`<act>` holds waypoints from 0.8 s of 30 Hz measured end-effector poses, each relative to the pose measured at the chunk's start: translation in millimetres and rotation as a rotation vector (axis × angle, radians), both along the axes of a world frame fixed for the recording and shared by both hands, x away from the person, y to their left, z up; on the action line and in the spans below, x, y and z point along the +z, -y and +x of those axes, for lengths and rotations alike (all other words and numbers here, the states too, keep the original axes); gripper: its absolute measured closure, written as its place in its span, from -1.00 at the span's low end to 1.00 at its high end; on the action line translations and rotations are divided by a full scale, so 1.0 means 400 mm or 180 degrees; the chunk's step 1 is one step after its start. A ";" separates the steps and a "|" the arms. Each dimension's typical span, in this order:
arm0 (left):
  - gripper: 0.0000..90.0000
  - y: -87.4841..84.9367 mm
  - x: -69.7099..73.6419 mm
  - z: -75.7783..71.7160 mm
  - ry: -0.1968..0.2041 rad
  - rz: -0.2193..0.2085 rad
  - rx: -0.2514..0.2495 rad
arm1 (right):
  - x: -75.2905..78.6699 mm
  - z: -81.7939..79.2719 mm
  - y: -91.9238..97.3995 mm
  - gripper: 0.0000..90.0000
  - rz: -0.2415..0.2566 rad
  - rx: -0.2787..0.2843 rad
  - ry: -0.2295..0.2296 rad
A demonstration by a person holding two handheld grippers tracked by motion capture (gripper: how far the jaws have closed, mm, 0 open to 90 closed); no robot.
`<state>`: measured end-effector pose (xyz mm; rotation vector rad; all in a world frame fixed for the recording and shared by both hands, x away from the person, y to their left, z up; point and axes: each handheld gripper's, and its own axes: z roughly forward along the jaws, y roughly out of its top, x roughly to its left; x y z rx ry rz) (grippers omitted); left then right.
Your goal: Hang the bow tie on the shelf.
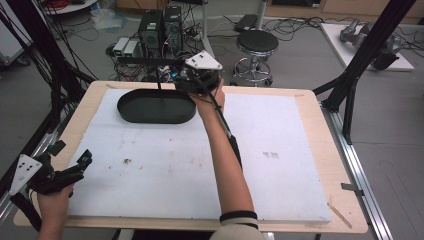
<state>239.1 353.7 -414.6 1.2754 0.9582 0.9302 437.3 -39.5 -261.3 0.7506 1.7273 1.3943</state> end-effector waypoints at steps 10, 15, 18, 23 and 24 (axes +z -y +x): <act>-0.85 0.022 0.010 -0.007 0.0026 0.0058 -0.0061 | 0.112 -0.234 0.185 -0.70 0.0304 -0.0016 0.0459; -0.85 0.029 0.012 -0.009 0.0028 0.0063 -0.0088 | 0.102 -0.305 0.254 -0.74 0.0327 -0.0056 0.0481; -0.85 0.034 0.013 -0.010 0.0027 0.0088 -0.0101 | 0.067 -0.365 0.332 -0.75 0.0322 -0.0149 0.0444; -0.85 0.036 0.019 -0.014 0.0048 0.0099 -0.0099 | 0.006 -0.421 0.411 -0.75 0.0356 -0.0278 0.0350; -0.85 0.036 0.021 -0.015 0.0058 0.0086 -0.0093 | -0.009 -0.431 0.425 -0.75 0.0387 -0.0304 0.0330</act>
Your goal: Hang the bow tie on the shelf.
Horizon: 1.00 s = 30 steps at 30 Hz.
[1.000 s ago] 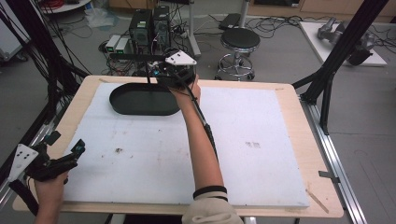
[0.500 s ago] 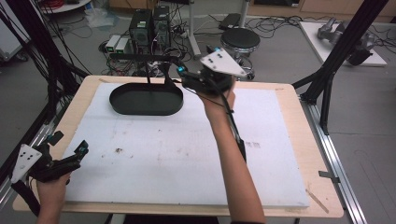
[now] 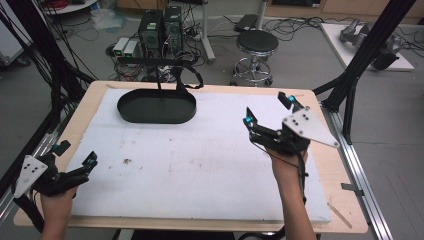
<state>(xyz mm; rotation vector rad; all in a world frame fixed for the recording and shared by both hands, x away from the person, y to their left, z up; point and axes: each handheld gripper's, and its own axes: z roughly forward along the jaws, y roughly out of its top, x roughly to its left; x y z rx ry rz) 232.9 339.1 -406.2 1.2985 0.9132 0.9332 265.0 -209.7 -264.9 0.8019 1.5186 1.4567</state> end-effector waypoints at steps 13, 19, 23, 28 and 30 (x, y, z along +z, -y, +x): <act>-0.85 0.001 -0.003 -0.001 -0.0016 0.0026 0.0002 | -0.198 -0.078 0.122 -0.75 0.0085 -0.0246 -0.0226; -0.85 0.003 -0.003 -0.001 -0.0013 0.0039 0.0003 | -0.276 -0.083 0.155 -0.76 0.0226 -0.0332 -0.0384; -0.85 0.004 -0.006 0.000 -0.0033 0.0045 -0.0004 | -0.300 -0.090 0.172 -0.75 0.0293 -0.0400 -0.0387; -0.85 0.010 -0.009 0.001 -0.0039 0.0071 -0.0014 | -0.316 -0.103 0.193 -0.76 0.0313 -0.0448 -0.0397; -0.85 0.012 -0.009 0.002 -0.0034 0.0084 -0.0018 | -0.317 -0.106 0.196 -0.76 0.0338 -0.0447 -0.0388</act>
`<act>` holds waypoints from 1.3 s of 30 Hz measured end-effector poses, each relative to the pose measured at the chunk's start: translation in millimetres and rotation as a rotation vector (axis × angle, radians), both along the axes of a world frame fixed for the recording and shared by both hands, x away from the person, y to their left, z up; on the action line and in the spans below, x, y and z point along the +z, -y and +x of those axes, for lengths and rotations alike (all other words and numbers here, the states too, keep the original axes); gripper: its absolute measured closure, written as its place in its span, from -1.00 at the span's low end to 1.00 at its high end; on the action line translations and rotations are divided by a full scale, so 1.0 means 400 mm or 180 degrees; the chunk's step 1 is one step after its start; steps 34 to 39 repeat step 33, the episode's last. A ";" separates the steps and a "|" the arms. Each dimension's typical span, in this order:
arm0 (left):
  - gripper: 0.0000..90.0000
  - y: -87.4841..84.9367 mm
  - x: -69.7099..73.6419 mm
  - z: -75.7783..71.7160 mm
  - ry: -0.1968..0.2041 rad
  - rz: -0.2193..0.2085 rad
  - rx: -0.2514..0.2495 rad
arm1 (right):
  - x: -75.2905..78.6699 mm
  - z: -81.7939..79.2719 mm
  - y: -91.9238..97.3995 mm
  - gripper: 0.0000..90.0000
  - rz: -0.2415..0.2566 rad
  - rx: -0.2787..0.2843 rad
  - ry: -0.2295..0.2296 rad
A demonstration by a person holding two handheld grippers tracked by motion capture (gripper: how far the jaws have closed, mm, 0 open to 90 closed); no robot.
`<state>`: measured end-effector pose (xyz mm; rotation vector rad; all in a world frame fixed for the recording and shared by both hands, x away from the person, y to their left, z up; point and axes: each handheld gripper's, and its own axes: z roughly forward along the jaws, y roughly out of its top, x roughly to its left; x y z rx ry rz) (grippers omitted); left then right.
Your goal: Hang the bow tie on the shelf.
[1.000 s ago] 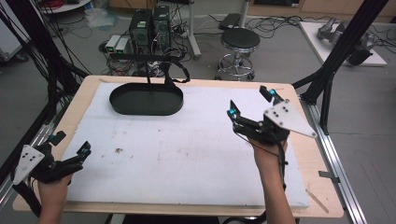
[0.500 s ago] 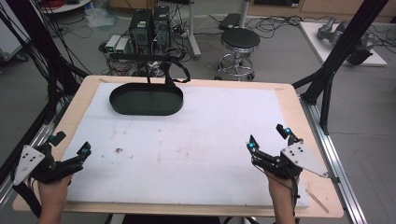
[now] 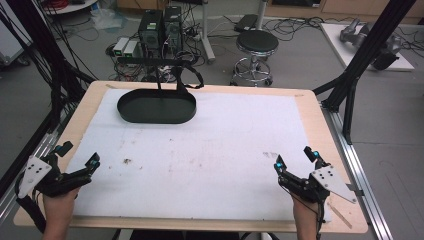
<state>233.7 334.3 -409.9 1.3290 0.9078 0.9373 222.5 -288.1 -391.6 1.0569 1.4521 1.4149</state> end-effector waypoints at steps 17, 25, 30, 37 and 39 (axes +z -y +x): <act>-0.85 -0.001 -0.002 -0.001 -0.0011 0.0006 0.0001 | -0.011 -0.001 0.009 -0.75 -0.0018 -0.0008 -0.0052; -0.85 0.000 -0.003 0.000 -0.0015 0.0008 -0.0010 | -0.015 -0.002 0.009 -0.75 -0.0028 -0.0018 -0.0053; -0.85 0.002 -0.003 0.001 -0.0010 0.0002 -0.0025 | -0.015 -0.002 0.010 -0.75 -0.0024 -0.0021 -0.0035; -0.85 0.002 -0.002 0.000 -0.0007 0.0003 -0.0033 | -0.014 -0.003 0.009 -0.76 -0.0021 -0.0025 -0.0033; -0.85 0.002 -0.002 0.000 -0.0007 0.0003 -0.0033 | -0.014 -0.003 0.009 -0.76 -0.0021 -0.0025 -0.0033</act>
